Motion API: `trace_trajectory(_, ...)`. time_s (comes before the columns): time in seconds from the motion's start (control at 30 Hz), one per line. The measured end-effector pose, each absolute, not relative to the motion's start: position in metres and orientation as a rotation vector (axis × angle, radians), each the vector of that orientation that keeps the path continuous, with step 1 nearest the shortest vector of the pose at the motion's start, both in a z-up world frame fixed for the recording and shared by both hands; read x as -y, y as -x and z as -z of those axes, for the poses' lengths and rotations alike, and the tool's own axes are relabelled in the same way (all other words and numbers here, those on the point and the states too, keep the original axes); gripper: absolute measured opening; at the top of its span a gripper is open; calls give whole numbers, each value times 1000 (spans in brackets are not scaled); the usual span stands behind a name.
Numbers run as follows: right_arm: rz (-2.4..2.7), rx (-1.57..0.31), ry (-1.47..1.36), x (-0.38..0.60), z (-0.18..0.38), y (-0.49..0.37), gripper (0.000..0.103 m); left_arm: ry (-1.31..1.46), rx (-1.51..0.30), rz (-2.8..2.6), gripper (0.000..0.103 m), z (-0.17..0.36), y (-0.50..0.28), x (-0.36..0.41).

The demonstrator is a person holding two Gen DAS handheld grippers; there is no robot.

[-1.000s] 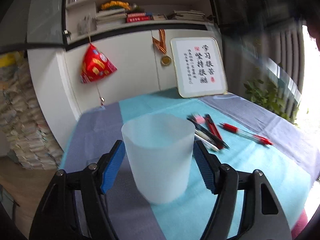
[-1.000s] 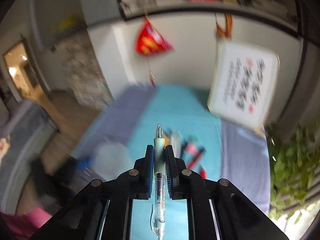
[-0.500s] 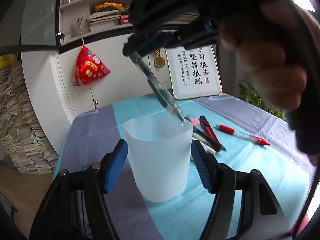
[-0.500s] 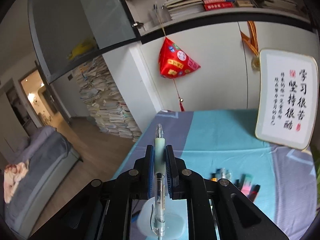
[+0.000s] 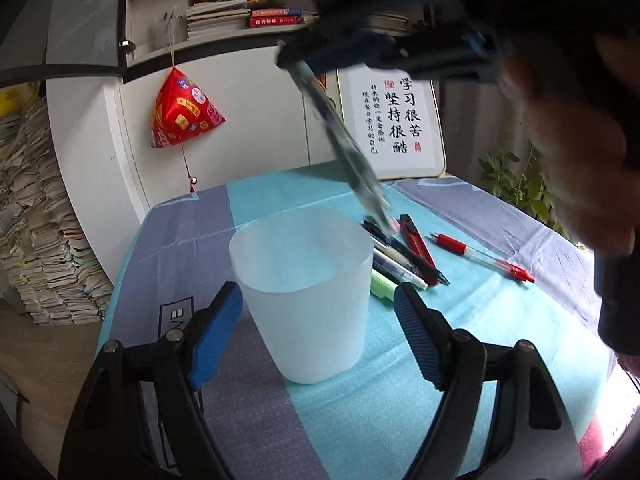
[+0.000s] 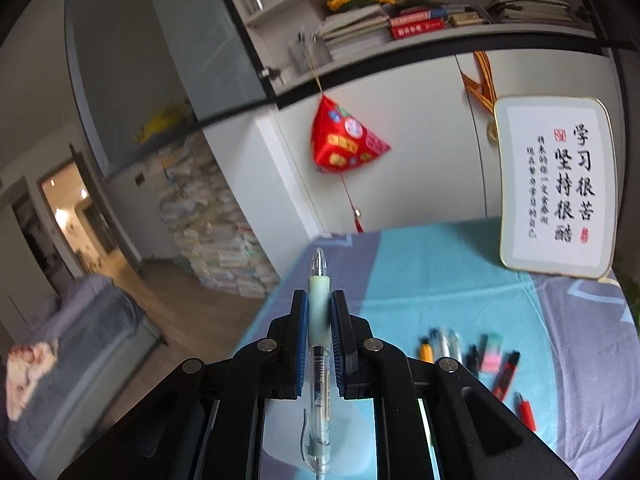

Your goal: Organize stationery

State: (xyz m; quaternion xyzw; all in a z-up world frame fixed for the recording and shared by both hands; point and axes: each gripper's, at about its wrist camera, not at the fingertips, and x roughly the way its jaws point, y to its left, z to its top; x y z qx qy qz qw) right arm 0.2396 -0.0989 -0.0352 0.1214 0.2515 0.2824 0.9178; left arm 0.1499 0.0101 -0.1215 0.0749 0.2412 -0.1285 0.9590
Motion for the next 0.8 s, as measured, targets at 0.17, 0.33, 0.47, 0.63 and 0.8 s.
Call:
trace_trajectory(0.17, -581, -471, -186, 80, 33, -247, 12, -158, -503, 197, 77, 124, -163, -4)
trace_trajectory(0.33, -587, -550, -173, 80, 59, -250, 12, -116, -513, 208, 68, 125, -166, -14)
trace_trajectory(0.47, -591, -600, -179, 94, 65, -239, 12, -111, -514, 230, 68, 124, -166, -16)
trace_trajectory(0.63, -603, -625, -153, 105, 66, -215, 12, -116, -515, 234, 68, 124, -167, -14)
trace_trajectory(0.8, -623, -771, -113, 111, 77, -213, 15, -127, -514, 239, 68, 125, -167, -11)
